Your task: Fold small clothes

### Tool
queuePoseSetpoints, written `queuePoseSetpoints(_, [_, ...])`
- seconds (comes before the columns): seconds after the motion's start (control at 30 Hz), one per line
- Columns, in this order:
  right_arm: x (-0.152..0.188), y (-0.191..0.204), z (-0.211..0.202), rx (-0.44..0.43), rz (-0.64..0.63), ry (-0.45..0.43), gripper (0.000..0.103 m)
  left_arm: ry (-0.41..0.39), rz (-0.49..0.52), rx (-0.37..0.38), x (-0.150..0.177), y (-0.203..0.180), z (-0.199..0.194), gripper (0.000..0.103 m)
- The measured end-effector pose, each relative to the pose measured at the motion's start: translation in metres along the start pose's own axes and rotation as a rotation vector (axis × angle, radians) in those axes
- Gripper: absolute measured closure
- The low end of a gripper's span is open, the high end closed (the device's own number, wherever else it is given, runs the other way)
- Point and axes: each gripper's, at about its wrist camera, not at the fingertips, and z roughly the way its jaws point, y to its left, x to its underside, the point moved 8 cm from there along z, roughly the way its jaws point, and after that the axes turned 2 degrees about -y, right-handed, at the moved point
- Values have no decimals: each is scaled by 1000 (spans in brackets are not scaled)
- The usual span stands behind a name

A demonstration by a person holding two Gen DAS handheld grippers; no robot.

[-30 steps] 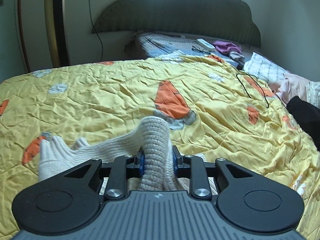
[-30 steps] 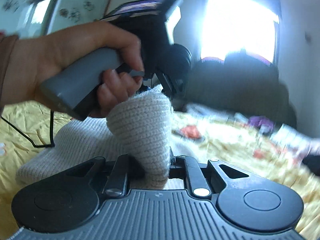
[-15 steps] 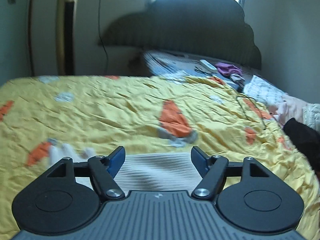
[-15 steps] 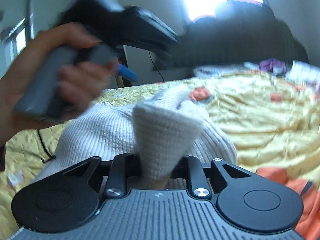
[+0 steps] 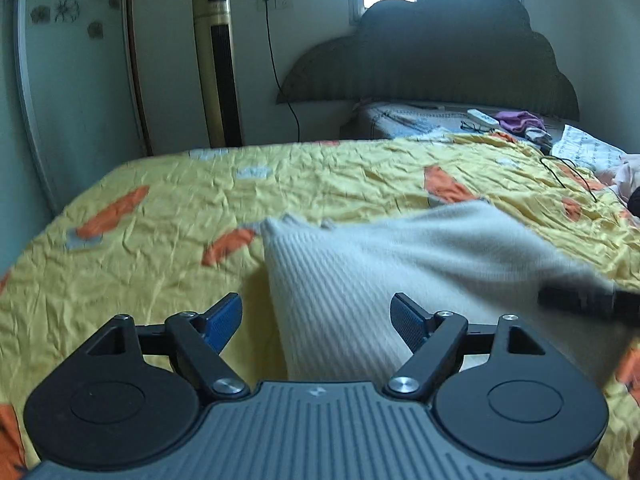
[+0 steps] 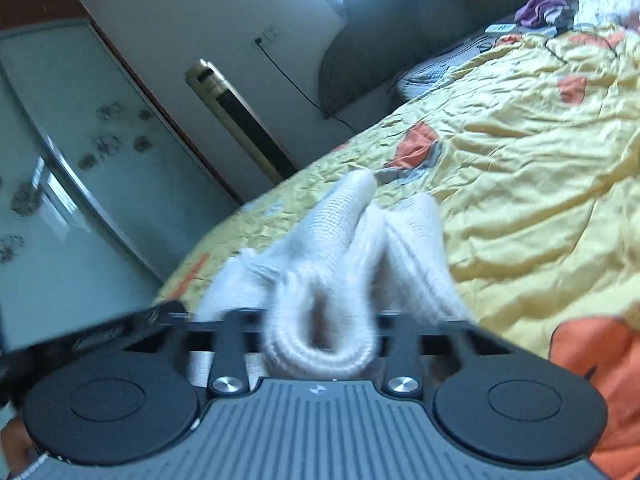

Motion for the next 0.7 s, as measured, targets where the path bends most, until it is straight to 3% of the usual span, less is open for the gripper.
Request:
queuePoseSetpoints(0.17, [-13,-5,-12,1,-6,-44,77,3,11,21,14,-5,-9,21])
queuePoseSetpoints(0.43, [1,-23,-1,52,-26,6,77,45,11,24,32,-9,-1,21])
queuePoseSetpoints(0.7, [3,-9,-3,97,-185,10,55,46,11,12,34,-8,2,15])
